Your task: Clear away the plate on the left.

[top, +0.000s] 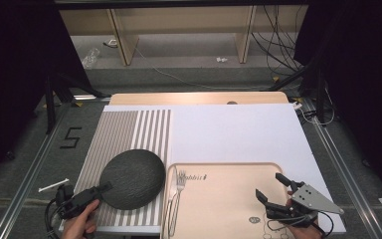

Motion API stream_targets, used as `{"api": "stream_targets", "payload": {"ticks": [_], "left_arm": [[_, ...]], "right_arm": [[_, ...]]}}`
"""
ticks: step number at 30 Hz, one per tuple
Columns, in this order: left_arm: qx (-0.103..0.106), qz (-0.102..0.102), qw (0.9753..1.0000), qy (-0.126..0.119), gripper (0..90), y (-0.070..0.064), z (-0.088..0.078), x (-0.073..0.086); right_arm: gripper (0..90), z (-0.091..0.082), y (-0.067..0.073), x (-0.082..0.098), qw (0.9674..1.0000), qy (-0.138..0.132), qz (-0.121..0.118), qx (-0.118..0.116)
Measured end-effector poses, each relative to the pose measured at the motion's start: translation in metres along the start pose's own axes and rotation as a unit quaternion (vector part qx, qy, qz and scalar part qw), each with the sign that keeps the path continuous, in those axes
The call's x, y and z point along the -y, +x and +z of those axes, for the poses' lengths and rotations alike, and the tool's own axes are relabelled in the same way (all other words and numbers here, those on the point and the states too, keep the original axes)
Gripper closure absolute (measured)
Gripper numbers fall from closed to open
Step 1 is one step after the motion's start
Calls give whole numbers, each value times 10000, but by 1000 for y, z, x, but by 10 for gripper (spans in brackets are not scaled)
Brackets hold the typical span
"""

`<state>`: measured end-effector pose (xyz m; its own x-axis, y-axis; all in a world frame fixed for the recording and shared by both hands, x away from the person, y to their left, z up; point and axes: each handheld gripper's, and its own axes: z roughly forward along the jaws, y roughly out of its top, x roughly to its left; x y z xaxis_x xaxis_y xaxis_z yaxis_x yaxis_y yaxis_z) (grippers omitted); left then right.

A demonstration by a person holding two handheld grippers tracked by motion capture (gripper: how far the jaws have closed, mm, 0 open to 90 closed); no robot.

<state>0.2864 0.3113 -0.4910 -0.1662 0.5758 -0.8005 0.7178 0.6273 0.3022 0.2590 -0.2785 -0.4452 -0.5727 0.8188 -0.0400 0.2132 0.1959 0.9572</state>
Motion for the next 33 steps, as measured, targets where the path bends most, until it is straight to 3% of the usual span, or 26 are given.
{"api": "stream_targets", "payload": {"ticks": [5,8,11,14,19,29,33], "left_arm": [[98,-355,9993,18,251,3,3,4],[59,-381,9992,-68,299,4,3,5],[138,-553,9984,-43,345,6,5,8],[160,-574,9982,-1,393,6,6,9],[242,-821,9963,15,459,11,8,11],[375,-1141,9928,18,535,16,14,15],[359,-1170,9925,0,556,16,16,15]], "right_arm": [[190,0,0,0,10000,10,-5,2],[190,0,0,0,10000,4,-2,-3],[190,0,0,0,10000,10,2,-5],[190,1,0,0,10000,4,2,-9],[191,1,1,0,10000,13,-15,-15],[191,1,1,0,10000,42,-21,-22],[192,2,1,0,10000,41,-24,-28]]}}
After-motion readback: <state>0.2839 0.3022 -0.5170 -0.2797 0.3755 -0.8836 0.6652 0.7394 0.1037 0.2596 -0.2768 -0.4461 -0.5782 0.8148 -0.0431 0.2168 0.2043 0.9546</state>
